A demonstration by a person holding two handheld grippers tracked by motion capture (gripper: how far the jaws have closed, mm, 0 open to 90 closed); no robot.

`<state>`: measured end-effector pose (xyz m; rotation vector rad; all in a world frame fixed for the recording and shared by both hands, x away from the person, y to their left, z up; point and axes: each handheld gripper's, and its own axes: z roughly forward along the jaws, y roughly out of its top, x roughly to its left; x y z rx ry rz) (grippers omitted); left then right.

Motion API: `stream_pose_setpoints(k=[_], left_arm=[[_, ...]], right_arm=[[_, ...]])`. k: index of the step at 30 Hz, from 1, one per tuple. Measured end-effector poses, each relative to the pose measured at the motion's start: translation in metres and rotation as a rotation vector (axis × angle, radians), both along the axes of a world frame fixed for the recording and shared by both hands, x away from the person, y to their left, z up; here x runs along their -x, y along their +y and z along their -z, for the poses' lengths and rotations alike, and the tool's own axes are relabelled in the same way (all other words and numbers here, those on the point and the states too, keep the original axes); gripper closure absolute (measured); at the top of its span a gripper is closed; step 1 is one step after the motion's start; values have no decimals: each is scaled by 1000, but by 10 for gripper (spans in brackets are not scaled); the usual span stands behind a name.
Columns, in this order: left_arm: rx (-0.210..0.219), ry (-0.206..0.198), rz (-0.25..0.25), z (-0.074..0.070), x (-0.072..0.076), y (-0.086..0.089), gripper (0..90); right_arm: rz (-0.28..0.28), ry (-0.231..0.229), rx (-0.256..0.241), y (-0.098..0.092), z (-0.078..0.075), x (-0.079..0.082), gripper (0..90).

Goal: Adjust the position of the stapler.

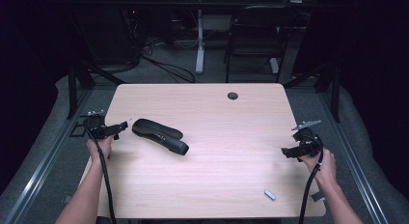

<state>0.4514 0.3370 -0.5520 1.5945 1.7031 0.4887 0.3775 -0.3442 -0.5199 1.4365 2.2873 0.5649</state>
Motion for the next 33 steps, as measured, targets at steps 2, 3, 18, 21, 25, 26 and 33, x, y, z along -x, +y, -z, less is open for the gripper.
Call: stream_pose_setpoints(k=[2, 3, 18, 21, 25, 26, 33], left_arm=[[8, 7, 3, 1, -1, -1, 5], [24, 20, 26, 1, -2, -2, 5], [-23, -22, 103, -9, -10, -23, 50], [-42, -41, 104, -9, -12, -23, 110], [-51, -44, 120, -7, -15, -25, 338], [-57, -33, 117, -7, -15, -26, 374], [-97, -61, 150, -4, -20, -30, 658]], right_arm=[[1, 15, -26, -4, 2, 1, 137], [0, 18, -23, -5, 2, 1, 137], [-53, 10, 1, 9, 1, -1, 137], [-59, 17, 4, 10, 2, -2, 137], [-67, 26, 5, 10, 3, -1, 140], [-68, 28, 8, 9, 2, 0, 140], [-80, 29, 19, 11, 4, 0, 143]])
